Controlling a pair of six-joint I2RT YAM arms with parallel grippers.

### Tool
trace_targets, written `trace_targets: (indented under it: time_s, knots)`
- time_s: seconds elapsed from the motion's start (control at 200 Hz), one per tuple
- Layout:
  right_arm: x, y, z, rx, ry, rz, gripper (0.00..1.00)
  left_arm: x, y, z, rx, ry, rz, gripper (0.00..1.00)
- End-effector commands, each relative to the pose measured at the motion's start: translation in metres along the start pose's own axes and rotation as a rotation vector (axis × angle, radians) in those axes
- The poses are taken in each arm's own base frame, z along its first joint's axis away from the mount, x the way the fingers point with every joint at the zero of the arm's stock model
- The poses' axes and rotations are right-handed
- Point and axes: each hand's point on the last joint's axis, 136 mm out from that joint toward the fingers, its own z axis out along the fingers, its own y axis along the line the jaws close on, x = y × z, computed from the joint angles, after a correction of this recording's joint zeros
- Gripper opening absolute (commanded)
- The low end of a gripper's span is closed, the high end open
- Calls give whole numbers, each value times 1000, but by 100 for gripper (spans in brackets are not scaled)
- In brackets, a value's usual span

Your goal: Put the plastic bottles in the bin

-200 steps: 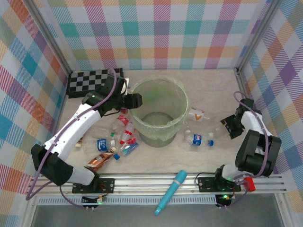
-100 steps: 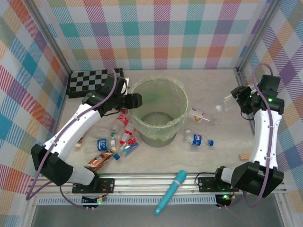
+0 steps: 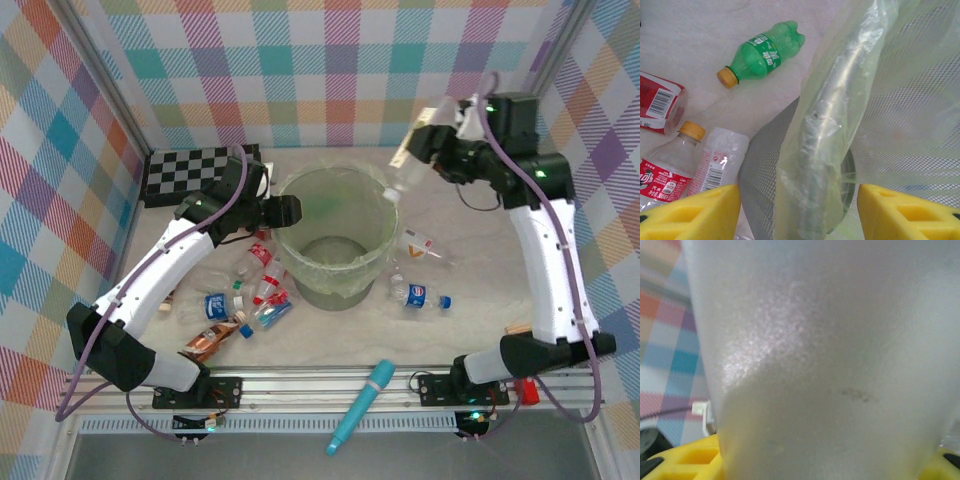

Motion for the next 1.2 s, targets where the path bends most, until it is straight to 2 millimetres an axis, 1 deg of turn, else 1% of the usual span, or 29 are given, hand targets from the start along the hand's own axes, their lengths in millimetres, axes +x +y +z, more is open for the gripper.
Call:
trace_targets:
  time_s: [0.0, 0.05, 0.125, 0.175, 0.18, 0.23, 0.345, 0.42, 0.59, 0.66, 0.83, 0.945, 1.01, 1.195]
  knots:
    - [39, 25, 20, -12, 151, -77, 44, 7, 0, 8, -20, 23, 2, 63]
    - [54, 33, 29, 0, 205, -118, 44, 7, 1, 8, -25, 19, 4, 63]
    - [79, 36, 44, 63, 283, -199, 44, 7, 2, 8, -32, 21, 5, 63]
    - [91, 33, 53, 112, 320, -241, 44, 7, 3, 8, -36, 21, 4, 63]
    - [95, 34, 55, 119, 331, -252, 44, 7, 3, 8, -36, 20, 5, 63]
    - [109, 35, 63, 146, 375, -300, 44, 6, 3, 7, -38, 19, 7, 63]
    - [137, 25, 83, 239, 470, -371, 44, 4, 2, 6, -38, 12, 7, 62]
    - [151, 13, 93, 300, 528, -390, 43, 4, 2, 6, -40, 11, 6, 62]
    - [179, -18, 120, 384, 622, -404, 43, 4, 4, 7, -48, 12, 6, 62]
    - [186, -29, 131, 404, 641, -403, 44, 4, 4, 7, -47, 12, 6, 62]
    - [208, -52, 155, 432, 703, -379, 46, 4, 5, 7, -53, 10, 5, 62]
    - [218, -62, 172, 422, 691, -366, 49, 4, 5, 8, -54, 13, 5, 62]
    - [225, -68, 179, 414, 694, -350, 51, 6, 8, 10, -66, 18, 12, 61]
    - [248, -93, 192, 454, 742, -301, 54, 5, 9, 11, -79, 26, 30, 61]
